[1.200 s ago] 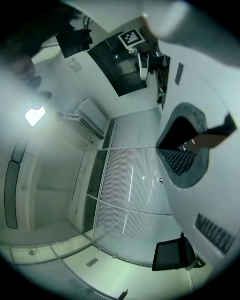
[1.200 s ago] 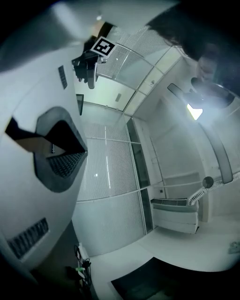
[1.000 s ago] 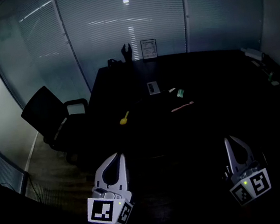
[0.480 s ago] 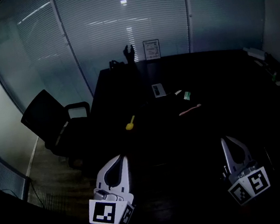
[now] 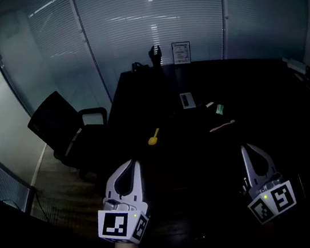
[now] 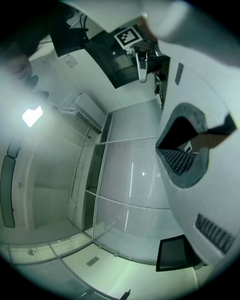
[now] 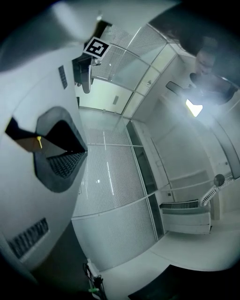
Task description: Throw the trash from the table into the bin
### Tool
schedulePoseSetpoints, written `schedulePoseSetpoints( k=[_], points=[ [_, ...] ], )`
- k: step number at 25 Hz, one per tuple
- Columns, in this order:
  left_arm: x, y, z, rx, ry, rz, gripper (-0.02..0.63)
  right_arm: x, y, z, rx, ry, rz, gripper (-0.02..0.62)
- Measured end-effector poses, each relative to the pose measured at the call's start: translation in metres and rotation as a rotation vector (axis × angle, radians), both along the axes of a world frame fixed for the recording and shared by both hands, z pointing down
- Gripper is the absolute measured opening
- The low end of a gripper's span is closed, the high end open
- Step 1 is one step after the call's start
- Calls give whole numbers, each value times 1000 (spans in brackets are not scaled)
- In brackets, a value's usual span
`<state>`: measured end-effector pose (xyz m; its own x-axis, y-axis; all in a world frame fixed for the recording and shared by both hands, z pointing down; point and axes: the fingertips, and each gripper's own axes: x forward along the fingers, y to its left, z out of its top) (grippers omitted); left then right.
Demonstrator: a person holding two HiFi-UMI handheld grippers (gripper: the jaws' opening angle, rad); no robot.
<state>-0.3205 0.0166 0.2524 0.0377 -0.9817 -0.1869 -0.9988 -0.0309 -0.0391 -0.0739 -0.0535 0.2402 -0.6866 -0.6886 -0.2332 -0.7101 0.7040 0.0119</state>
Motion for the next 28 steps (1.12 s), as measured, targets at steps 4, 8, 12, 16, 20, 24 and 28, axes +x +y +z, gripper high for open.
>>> schedulePoseSetpoints(
  k=[4, 8, 12, 16, 20, 24, 28],
  points=[
    [-14, -29, -5, 1, 0, -39, 0, -25, -32, -4, 4, -9, -53, 5],
    [-30, -60, -6, -7, -13, -83, 0, -44, -71, -6, 12, -8, -101, 5],
    [-43, -89, -4, -3, -23, -121, 0, -64, -108, -9, 20, -3, -156, 5],
    [-55, -107, -8, -9, -21, -167, 0, -82, -137, -13, 21, -2, -205, 5],
    [-69, -117, -5, 2, -33, -199, 0, -97, -159, -14, 23, -3, -240, 5],
    [-88, -125, 0, -11, -21, -238, 0, -117, -172, -7, 20, 17, -277, 5],
    [-103, -140, 4, -19, -16, -247, 0, -134, -188, 4, 5, 31, -297, 5]
  ],
)
